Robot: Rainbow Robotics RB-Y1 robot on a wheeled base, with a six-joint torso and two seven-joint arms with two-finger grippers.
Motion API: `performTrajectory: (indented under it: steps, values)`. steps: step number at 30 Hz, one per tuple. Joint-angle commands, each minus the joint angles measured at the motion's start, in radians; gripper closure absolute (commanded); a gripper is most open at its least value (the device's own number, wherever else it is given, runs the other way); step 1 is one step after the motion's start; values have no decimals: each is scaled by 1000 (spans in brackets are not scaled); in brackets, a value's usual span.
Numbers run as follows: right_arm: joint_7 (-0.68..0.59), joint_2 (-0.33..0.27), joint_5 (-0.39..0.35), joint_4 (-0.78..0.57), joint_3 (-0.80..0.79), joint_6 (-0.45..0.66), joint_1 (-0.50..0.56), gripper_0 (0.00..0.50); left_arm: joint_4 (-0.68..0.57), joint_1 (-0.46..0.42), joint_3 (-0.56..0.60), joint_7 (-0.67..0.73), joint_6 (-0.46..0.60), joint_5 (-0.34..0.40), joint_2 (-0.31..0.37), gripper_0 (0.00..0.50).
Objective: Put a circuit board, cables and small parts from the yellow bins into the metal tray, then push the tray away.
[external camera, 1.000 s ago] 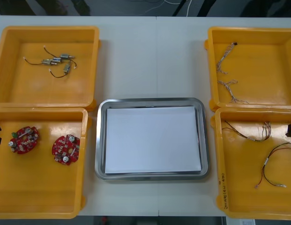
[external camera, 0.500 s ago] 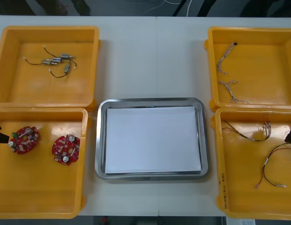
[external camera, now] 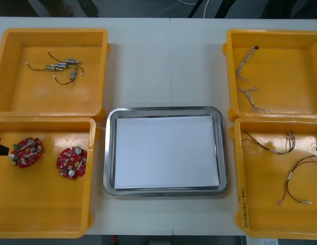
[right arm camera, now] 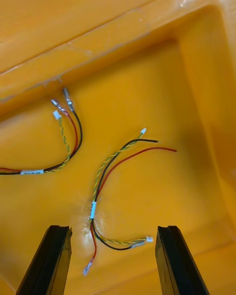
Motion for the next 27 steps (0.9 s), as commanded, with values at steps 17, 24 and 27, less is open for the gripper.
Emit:
performTrajectory:
  steps: [17, 24, 27]
  values:
    - [-59, 120, 58, -18, 4, 8, -20, 0, 99, -43, -112, -27, -151, -56, 68, 0]
    - [-59, 125, 52, 58, 24, -29, -4, 0, 116, -43, -140, -30, -176, -79, 68, 0]
    - [-66, 125, 61, 74, 60, -87, 23, 0, 125, -43, -158, -29, -197, -90, 68, 0]
